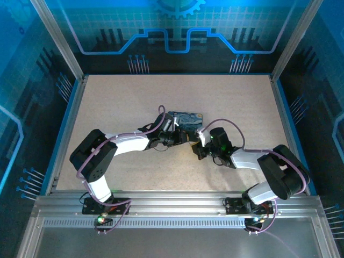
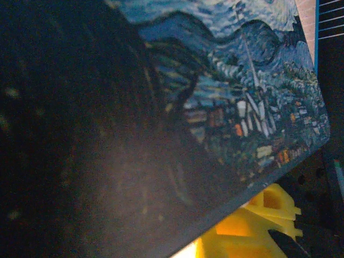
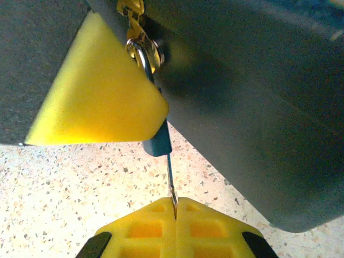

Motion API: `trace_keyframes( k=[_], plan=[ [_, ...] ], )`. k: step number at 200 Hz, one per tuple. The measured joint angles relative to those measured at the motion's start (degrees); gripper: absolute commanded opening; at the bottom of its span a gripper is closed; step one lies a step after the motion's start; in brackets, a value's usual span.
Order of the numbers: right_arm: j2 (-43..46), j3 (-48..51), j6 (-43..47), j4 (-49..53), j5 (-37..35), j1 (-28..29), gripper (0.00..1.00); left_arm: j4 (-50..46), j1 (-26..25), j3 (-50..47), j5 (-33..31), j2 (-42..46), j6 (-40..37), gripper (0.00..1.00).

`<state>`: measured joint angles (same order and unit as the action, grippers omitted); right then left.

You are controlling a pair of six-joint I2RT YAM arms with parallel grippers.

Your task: Unlock the padlock with the key

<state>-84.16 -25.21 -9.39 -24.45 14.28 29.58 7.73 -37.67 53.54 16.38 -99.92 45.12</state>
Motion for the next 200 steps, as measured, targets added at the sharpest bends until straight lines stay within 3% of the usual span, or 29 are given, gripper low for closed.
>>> trace_keyframes(
  k=[200],
  plan=[
    [0.02,0.04,-1.16,-2.01,0.92,0.00,0.00,0.11,0.00,0.00,0.00,0.20,0.00,0.07]
  ],
)
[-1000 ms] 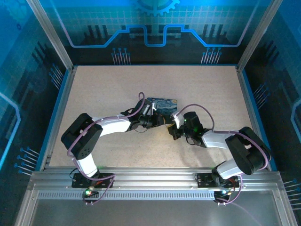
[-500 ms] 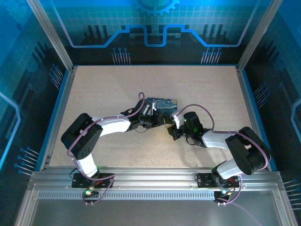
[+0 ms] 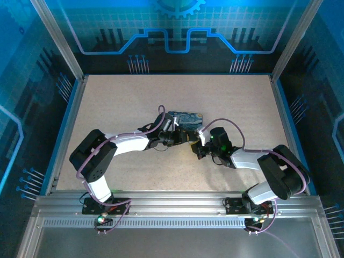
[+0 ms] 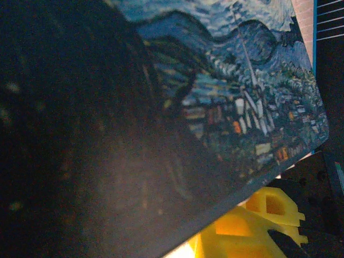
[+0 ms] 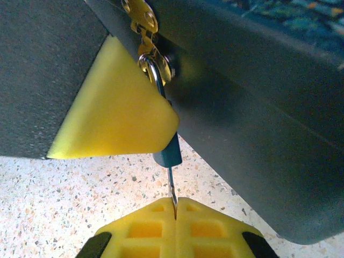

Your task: Unlock the padlock with the key

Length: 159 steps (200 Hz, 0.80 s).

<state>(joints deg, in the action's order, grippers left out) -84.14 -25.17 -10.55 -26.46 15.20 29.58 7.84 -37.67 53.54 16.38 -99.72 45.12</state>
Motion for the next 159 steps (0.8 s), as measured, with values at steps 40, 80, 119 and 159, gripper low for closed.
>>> trace_keyframes(
  k=[40,80,119,159],
  plan=[
    [-1.20,-0.02,-1.03,-1.84,0.26,0.00,0.00,-0.02,0.00,0.00,-0.04,0.09,0.07,0.07],
    [-2.19,-0.48,-1.88,-2.80,0.26,-0.02,0.00,0.15,0.04,0.02,-0.31,0.13,1.36,0.07],
    [-3.72,-2.67,-1.88,-3.50,1.11,-0.50,0.00,0.11,0.11,0.63,-0.76,0.13,1.62,0.07],
    [-4.70,-4.50,-1.88,-3.45,1.79,-1.27,0.00,0.55,0.66,1.18,-1.64,0.20,2.84,0.07]
  ],
)
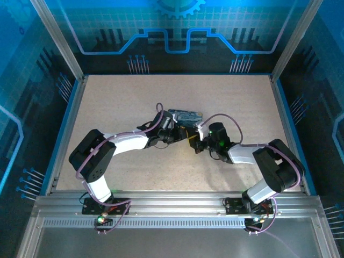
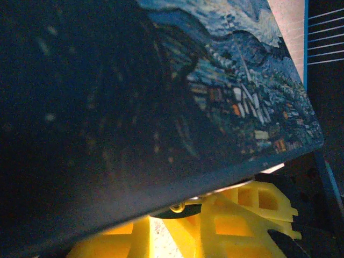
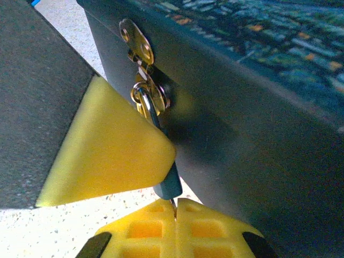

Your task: Unlock the padlock with the key

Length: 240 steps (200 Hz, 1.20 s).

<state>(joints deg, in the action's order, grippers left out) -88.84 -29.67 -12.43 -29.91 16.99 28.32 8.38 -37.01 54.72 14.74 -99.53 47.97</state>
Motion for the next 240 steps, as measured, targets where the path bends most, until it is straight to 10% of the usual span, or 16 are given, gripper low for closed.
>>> trace_keyframes(
  k=[83,199,240],
  plan=[
    [-0.33,-0.24,0.00,0.39,0.07,-1.36,0.00,-0.63,0.09,2.78,-0.07,-2.25,0.13,0.13],
    [-5.35,0.48,-3.04,2.45,2.75,-2.84,0.00,-0.46,-0.66,2.38,1.60,-5.22,0.17,0.56],
    [-4.26,0.02,-4.79,5.64,3.58,-2.89,0.00,1.25,-0.13,-3.58,1.01,1.33,2.19,0.58]
  ],
)
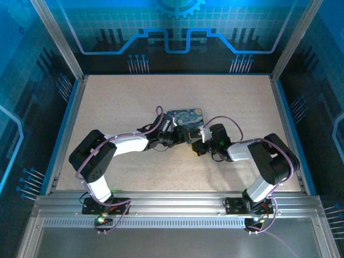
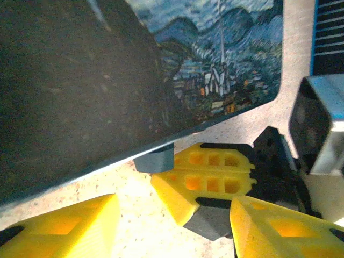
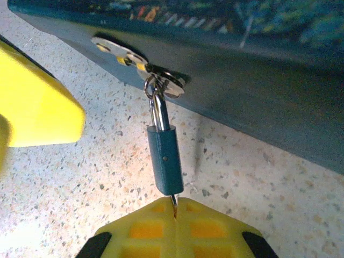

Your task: Unlock the padlock with the key

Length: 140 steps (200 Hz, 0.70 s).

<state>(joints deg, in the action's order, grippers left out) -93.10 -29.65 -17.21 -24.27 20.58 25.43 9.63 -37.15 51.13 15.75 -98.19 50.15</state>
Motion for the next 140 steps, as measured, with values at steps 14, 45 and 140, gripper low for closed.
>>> trace_keyframes(
  k=[14,45,140],
  plan=[
    [1.38,-0.85,-0.96,2.95,0.44,0.00,0.00,1.97,0.28,-2.16,-0.37,1.46,1.88,0.57],
    [2.91,-4.39,-4.04,9.99,2.45,0.00,0.00,6.97,0.35,-5.77,-0.92,1.73,6.67,0.57],
    [3.23,-7.23,-14.75,17.46,5.66,0.00,0.00,18.91,0.35,-8.28,-1.09,-2.54,16.04,0.56]
  ],
)
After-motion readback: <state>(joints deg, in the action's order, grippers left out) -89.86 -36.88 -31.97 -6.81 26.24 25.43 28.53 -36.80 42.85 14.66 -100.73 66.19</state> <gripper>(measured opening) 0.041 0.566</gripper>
